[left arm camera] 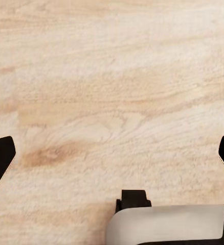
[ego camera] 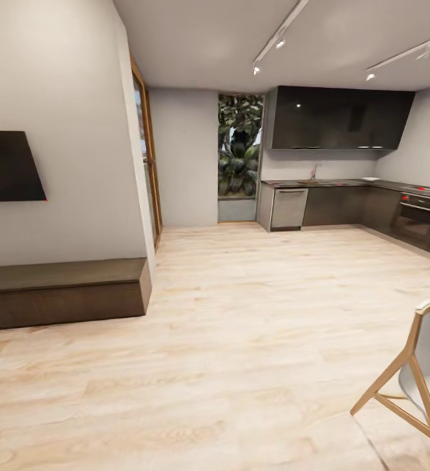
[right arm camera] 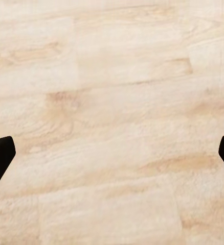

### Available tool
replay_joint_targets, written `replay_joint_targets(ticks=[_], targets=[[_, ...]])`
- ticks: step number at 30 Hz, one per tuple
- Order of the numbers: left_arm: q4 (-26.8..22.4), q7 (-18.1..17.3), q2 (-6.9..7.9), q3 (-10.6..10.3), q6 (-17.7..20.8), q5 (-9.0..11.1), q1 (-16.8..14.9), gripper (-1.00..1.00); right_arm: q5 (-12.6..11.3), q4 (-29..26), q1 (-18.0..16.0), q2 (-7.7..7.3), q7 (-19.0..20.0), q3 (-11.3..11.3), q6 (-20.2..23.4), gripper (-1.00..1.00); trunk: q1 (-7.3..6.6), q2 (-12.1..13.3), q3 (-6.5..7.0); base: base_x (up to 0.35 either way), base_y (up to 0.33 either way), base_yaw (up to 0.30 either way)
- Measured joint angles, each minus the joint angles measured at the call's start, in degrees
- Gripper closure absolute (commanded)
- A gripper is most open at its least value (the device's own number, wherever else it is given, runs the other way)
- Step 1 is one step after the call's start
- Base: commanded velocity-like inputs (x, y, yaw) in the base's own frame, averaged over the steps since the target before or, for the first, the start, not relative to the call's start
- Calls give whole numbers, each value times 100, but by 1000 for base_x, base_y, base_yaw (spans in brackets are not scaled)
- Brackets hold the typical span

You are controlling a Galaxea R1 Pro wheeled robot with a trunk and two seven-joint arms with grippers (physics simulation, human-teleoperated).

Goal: In the kitchen, take the Vidalia onion out of the sink, dice it on the chopping board with the paring knife, put the diced onion into the bowl on the countertop, then place both the paring knife and the chopping board into the sink.

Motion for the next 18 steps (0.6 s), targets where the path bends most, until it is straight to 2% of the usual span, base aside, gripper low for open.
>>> replay_joint_targets(ticks=[18], targets=[[-1,1,0,0,2,0,0,-100,7,1,0,0,1,-1,-1,-100,0,0,0,317,0,-96]])
